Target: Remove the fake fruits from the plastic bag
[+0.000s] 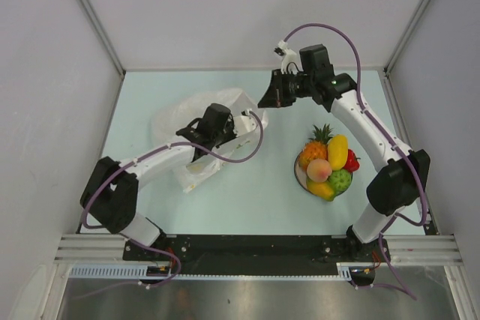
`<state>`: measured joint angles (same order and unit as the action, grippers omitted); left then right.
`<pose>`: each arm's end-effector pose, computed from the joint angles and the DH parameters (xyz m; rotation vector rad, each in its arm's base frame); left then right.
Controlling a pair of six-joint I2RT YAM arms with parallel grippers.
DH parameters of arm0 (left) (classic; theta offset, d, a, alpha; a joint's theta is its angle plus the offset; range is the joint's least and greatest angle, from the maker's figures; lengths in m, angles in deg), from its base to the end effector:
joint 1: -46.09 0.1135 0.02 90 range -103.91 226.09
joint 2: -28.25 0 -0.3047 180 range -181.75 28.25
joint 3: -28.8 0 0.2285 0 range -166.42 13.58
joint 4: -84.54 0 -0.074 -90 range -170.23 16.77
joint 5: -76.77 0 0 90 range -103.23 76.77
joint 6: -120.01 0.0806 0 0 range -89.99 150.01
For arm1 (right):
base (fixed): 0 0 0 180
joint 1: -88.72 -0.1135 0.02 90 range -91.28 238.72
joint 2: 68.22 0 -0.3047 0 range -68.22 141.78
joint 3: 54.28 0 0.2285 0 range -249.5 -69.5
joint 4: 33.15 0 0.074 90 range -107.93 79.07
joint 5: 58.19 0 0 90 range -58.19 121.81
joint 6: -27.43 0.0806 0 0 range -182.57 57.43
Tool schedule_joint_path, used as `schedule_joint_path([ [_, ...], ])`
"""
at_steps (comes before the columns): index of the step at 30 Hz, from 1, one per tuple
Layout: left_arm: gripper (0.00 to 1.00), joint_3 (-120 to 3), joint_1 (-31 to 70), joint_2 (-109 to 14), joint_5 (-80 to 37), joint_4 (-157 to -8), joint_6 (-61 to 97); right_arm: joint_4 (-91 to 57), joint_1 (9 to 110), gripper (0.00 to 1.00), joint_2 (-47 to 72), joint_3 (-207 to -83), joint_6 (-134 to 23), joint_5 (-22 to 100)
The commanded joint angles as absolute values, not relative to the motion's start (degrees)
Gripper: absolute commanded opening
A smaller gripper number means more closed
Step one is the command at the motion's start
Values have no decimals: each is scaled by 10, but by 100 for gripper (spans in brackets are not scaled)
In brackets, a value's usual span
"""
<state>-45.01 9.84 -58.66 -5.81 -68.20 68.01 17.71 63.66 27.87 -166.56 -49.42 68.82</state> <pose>0.2831 -0.1947 0.2663 1.3172 1.8529 0.1634 0.3287 0.2073 0.4015 -0.6130 2.1511 1.0748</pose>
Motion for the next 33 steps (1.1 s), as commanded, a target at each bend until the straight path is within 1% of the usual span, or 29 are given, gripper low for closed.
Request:
schedule_joint_path([
  [1, 0, -456, 101, -627, 28, -734, 739, 160, 645, 0, 253, -1659, -481, 707],
  [7, 0, -465, 107, -687, 78, -768, 768, 155, 643, 0, 253, -1664, -479, 716],
  [9, 7, -485, 120, -711, 95, -762, 747, 155, 640, 0, 252, -1665, -481, 718],
  [10, 14, -515, 128, -733, 97, -737, 718, 155, 640, 0, 250, -1664, -483, 718],
  [11, 29, -533, 144, -746, 94, -721, 701, 155, 638, 0, 249, -1664, -485, 718],
  [13, 44, -577, 168, -770, 87, -680, 653, 156, 638, 0, 248, -1662, -488, 718],
  [14, 57, -584, 174, -773, 83, -675, 644, 156, 635, 0, 247, -1661, -488, 718],
  [15, 61, -588, 178, -773, 73, -675, 640, 157, 635, 0, 246, -1661, -489, 717],
  [19, 73, -590, 182, -767, 65, -685, 640, 157, 635, 0, 244, -1656, -491, 714],
  [20, 78, -595, 182, -772, 65, -685, 640, 157, 635, 0, 243, -1655, -490, 713],
  [22, 80, -615, 183, -783, 64, -671, 639, 157, 635, 0, 246, -1655, -490, 712],
  [27, 80, -674, 190, -843, 57, -616, 627, 159, 634, 0, 251, -1664, -495, 709],
  [33, 81, -696, 203, -866, 62, -634, 627, 163, 634, 0, 252, -1660, -501, 701],
])
